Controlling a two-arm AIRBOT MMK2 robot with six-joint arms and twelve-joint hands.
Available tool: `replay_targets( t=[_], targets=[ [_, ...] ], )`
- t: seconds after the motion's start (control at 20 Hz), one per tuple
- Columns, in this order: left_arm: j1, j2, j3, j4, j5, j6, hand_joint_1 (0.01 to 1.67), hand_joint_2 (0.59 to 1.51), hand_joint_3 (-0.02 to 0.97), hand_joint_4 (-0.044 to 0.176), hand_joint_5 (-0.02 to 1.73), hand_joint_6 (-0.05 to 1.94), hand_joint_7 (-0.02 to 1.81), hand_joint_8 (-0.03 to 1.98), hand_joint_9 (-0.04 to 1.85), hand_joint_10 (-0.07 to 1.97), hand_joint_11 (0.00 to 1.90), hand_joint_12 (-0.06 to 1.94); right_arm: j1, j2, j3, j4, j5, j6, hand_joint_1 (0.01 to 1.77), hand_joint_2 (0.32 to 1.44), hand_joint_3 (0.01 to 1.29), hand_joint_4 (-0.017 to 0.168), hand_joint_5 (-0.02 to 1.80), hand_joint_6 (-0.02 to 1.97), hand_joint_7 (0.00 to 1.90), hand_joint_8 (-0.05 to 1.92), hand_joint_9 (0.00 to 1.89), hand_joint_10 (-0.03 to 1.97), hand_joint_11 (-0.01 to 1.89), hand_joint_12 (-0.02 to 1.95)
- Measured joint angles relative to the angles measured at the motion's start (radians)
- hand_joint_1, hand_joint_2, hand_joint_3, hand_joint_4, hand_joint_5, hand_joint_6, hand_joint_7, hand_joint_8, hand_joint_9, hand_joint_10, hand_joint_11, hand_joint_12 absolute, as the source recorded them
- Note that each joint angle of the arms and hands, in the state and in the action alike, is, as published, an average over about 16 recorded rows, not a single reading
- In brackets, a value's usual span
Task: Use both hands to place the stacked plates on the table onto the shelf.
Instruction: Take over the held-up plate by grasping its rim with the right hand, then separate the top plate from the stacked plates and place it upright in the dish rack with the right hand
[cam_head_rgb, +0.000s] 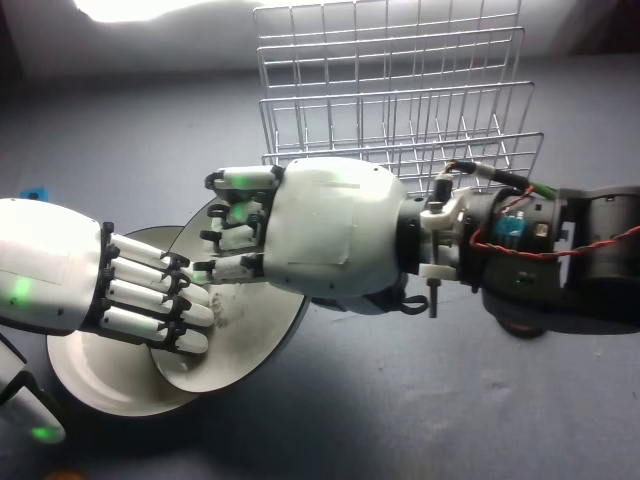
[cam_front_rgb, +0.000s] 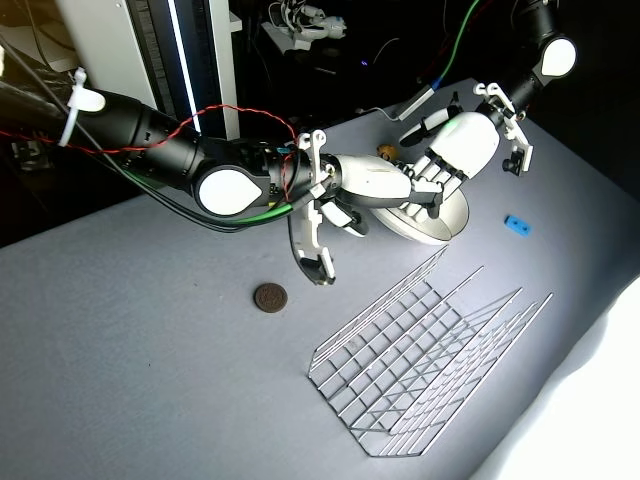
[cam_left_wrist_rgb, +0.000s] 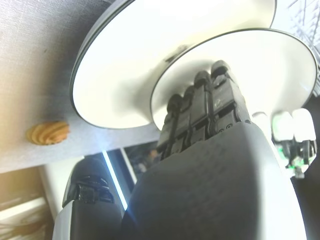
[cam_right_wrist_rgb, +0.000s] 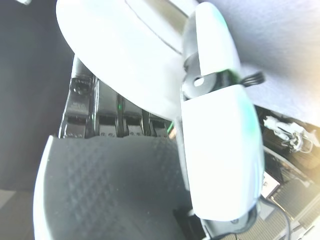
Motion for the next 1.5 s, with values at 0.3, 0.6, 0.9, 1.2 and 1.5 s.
replay_targets(
  t=[0.3,0.6,0.9,1.2,1.5],
  targets=[
    [0.000,0.000,0.001,0.000,-0.001,0.000,0.02,1.137,0.015,-0.003,0.02,0.01,-0.01,-0.01,0.02,0.02,0.02,0.00,-0.007,-0.037,0.027,0.014,0.034,-0.010,1.22,1.01,0.01,-0.002,0.69,0.30,0.77,0.21,0.77,0.39,0.43,1.27],
    [-0.008,0.000,0.005,-0.006,-0.004,0.000,0.02,1.137,0.015,-0.004,0.02,0.02,-0.01,-0.01,0.02,0.02,0.02,0.00,-0.015,-0.049,0.038,0.016,0.066,-0.017,1.21,0.99,0.01,-0.005,0.83,0.55,0.93,0.44,0.94,0.71,0.72,1.21],
    [-0.047,0.014,0.018,-0.031,-0.011,-0.006,0.02,1.137,0.015,-0.004,0.02,0.02,0.00,-0.01,0.02,0.02,0.02,0.00,-0.018,-0.050,0.034,0.016,0.085,-0.016,1.21,0.97,0.01,-0.001,0.86,0.73,0.96,0.68,1.04,0.73,0.84,1.15],
    [-0.112,0.049,0.035,-0.039,-0.026,-0.041,0.02,1.136,0.015,-0.002,0.02,0.02,0.02,0.00,0.02,0.02,0.02,0.00,-0.013,-0.029,-0.001,0.020,0.087,-0.004,1.22,0.97,0.01,0.004,0.87,0.78,0.99,0.74,1.15,0.43,0.84,1.12],
    [-0.203,0.100,0.055,-0.010,-0.052,-0.109,0.02,1.137,0.015,-0.001,0.02,0.02,0.02,0.00,0.02,0.02,0.02,0.00,0.005,0.023,-0.072,0.022,0.085,0.013,1.22,0.97,0.01,0.007,0.91,0.87,1.03,0.80,1.24,0.22,0.84,1.11]
  ],
)
